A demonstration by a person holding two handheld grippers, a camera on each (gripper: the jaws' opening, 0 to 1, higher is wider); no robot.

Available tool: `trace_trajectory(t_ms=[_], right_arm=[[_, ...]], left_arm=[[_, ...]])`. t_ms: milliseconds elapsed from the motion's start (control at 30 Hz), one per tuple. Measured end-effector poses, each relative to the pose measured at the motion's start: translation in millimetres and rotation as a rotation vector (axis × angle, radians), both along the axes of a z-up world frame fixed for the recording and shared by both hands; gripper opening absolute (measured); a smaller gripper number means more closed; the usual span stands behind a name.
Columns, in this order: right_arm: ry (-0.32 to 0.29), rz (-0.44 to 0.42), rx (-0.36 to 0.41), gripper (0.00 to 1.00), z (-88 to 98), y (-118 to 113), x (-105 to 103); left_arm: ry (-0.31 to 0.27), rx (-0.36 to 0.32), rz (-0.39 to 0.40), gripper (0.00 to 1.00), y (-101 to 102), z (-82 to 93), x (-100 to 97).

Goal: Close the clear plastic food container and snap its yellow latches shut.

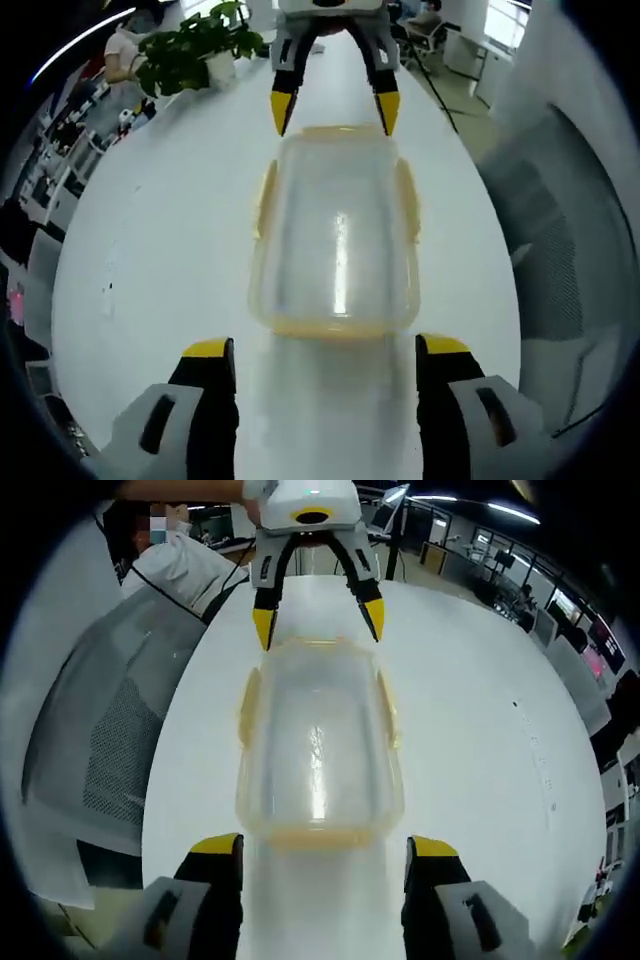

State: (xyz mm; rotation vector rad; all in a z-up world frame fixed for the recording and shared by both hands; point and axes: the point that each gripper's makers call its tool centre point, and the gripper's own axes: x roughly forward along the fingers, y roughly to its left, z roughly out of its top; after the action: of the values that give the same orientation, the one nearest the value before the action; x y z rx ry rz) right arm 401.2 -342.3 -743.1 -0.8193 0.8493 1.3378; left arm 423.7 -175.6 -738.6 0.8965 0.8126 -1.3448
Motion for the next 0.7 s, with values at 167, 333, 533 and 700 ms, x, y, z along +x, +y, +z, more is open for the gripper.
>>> trace_trajectory(t_ms=[167, 333, 533, 700], right_arm=[[-0.002, -0.021, -0.009, 0.60, -0.4, -3, 1], [0.004, -0.092, 0.005, 0.55, 3.6, -4, 1], [0.016, -0.172, 0.019, 0.54, 4.6, -3, 0], [0.040, -0.226, 0.035, 0.51, 6.4, 0, -3]], left_arm=[[-0.003, 0.005, 0.017, 0.67, 5, -1.2, -1.2], [-0.005, -0.034, 0.057, 0.63, 0, 5.9, -3.3], [0.006, -0.033, 0.124, 0.59, -1, 7.2, -5.2], [0.038, -0.079, 0.210, 0.58, -5, 10.4, -4.8]])
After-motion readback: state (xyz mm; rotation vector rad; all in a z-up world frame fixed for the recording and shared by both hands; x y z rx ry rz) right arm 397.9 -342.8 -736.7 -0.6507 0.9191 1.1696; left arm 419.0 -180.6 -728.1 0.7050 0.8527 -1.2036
